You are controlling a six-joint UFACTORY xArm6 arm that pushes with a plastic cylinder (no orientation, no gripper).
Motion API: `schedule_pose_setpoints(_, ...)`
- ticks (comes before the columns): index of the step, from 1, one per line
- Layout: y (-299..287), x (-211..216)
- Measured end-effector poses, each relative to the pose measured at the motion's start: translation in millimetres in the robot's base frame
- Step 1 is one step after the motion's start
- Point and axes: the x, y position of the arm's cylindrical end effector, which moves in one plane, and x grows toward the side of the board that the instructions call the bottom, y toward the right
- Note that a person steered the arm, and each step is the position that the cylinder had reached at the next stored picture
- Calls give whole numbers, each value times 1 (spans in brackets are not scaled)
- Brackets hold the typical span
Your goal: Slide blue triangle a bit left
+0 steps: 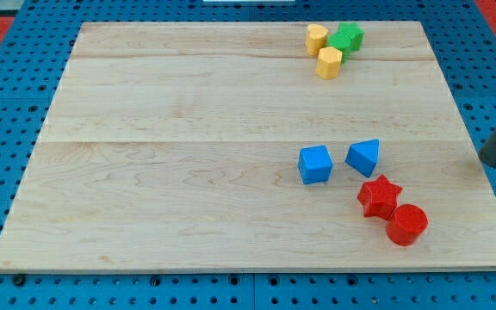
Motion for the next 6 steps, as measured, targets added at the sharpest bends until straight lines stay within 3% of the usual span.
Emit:
schedule_pose_setpoints(4, -26, 17)
schedule_pose_setpoints(6, -115, 14)
